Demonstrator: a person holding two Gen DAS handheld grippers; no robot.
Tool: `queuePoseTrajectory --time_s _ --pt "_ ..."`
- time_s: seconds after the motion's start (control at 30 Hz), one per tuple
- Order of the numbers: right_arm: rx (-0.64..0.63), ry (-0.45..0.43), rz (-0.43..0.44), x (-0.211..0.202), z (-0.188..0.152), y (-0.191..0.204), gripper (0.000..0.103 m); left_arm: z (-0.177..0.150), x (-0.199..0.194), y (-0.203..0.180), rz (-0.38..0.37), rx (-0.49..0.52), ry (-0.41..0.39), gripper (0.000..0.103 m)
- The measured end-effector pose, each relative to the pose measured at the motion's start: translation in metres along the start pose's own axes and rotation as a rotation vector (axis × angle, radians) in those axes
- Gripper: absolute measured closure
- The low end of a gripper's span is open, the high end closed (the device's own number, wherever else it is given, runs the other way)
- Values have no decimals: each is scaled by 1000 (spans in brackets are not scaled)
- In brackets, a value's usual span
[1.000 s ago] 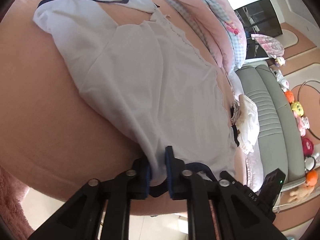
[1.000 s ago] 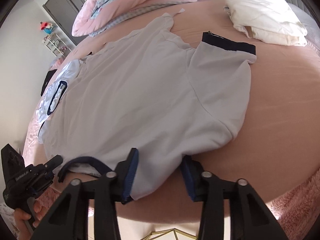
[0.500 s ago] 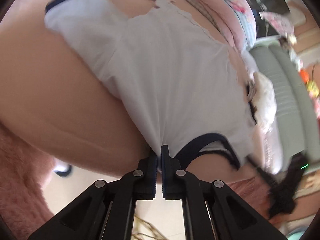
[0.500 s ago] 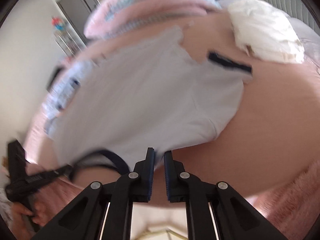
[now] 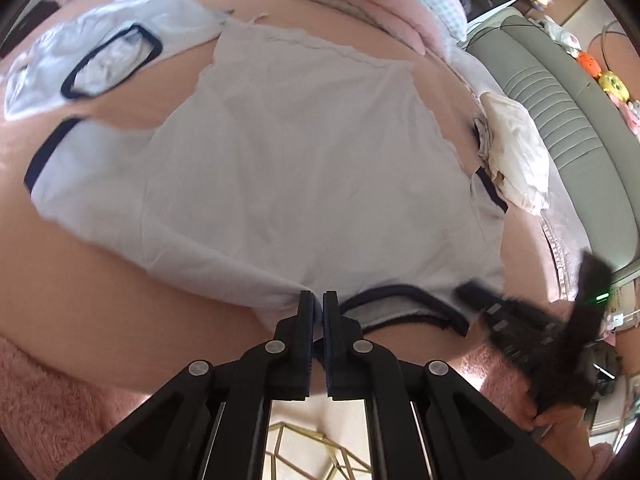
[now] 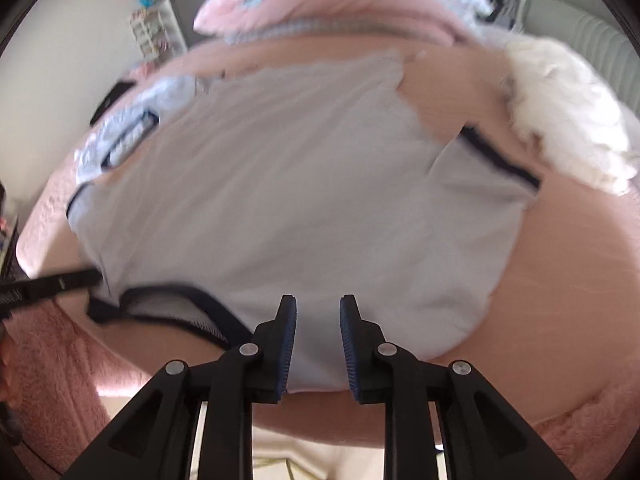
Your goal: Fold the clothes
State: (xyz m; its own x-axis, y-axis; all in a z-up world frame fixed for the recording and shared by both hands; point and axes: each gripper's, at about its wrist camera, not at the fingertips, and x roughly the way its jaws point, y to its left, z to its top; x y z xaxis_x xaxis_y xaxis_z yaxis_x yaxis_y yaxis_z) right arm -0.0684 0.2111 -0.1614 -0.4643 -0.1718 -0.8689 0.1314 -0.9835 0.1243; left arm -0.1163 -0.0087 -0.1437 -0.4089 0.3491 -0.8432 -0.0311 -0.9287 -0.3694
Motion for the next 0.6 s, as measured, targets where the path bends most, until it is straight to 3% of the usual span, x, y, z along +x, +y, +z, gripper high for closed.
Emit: queuePoseTrajectory --time_s 0.1,0.2,0.33,0.4,0.5,0.6 --pt "-28 95 0 3 -10 1 81 -6 -2 -7 66 9 23 100" --pt "-1 183 61 -8 -23 -13 78 -20 11 -1 175 19 175 100" --pt "32 148 73 -27 -30 -23 77 -50 15 26 147 -45 293 100" --pt "26 91 51 -38 -26 -20 77 -55 10 31 122 -65 291 100" --pt "-20 7 37 -44 -17 -5 63 -45 -1 24 89 -50 237 100" --pt "-73 17 35 -25 -7 10 62 -25 -8 10 62 3 136 100"
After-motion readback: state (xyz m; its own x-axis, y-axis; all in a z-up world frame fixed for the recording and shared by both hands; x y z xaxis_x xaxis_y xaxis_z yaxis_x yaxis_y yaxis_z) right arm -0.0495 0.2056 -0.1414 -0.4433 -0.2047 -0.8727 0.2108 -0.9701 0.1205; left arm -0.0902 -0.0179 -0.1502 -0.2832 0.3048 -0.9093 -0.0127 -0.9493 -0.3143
